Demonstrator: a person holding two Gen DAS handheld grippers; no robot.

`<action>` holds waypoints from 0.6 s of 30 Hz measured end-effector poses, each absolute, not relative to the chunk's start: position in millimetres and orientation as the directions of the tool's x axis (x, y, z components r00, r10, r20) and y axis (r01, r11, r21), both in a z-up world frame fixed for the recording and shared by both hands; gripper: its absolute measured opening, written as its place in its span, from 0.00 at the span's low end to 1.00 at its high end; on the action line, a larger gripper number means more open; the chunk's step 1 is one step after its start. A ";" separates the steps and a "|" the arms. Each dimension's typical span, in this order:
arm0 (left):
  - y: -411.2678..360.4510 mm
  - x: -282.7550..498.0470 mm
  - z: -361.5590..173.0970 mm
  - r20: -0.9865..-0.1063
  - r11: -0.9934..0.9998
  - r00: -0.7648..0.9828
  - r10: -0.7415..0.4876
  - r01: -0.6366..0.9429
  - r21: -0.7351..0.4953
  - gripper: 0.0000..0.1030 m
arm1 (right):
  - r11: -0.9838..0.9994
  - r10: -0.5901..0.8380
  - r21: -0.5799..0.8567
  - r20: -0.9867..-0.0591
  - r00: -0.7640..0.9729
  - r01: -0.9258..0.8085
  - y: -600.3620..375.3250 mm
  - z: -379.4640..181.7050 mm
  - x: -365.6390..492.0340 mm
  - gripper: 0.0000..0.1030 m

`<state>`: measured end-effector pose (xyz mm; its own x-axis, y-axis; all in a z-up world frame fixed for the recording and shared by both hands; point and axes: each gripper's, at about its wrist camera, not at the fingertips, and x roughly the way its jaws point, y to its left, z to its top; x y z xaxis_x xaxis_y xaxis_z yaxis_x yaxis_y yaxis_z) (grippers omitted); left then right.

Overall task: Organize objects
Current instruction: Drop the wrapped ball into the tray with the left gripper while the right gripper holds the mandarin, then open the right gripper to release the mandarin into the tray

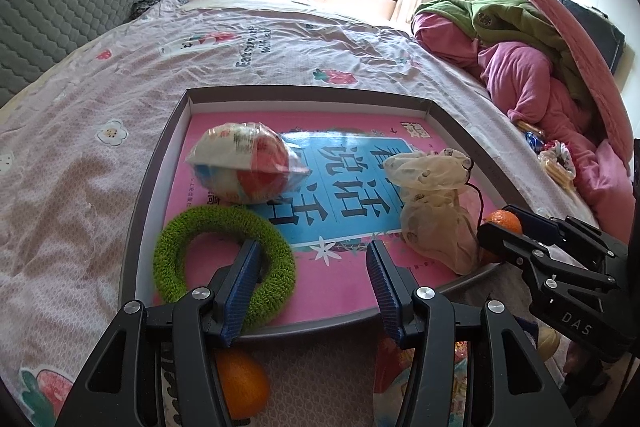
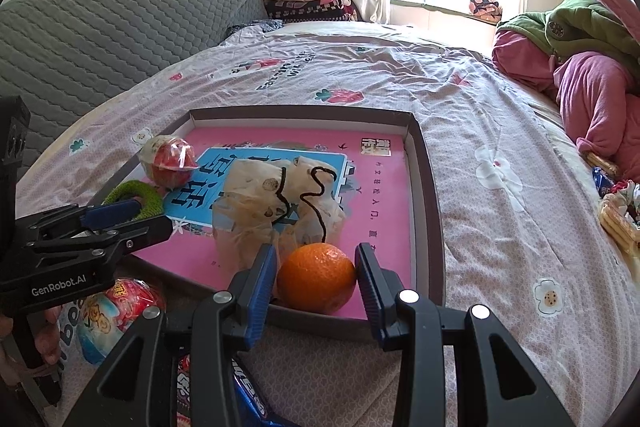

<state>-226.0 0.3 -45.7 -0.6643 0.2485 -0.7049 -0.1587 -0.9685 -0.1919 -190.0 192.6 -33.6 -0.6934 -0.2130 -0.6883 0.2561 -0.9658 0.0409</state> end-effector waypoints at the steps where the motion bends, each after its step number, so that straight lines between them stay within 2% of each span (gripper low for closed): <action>1: 0.2 -226.0 -45.3 -0.705 -0.968 -0.664 0.249 -0.158 -0.193 0.55 | -0.966 -0.211 0.038 -0.689 -0.693 0.257 192.1 -33.3 -189.8 0.40; 18: -1.7 -217.9 -41.6 -0.710 -0.970 -0.661 0.243 -0.151 -0.191 0.55 | -0.968 -0.204 0.036 -0.693 -0.691 0.250 191.8 -35.1 -190.0 0.43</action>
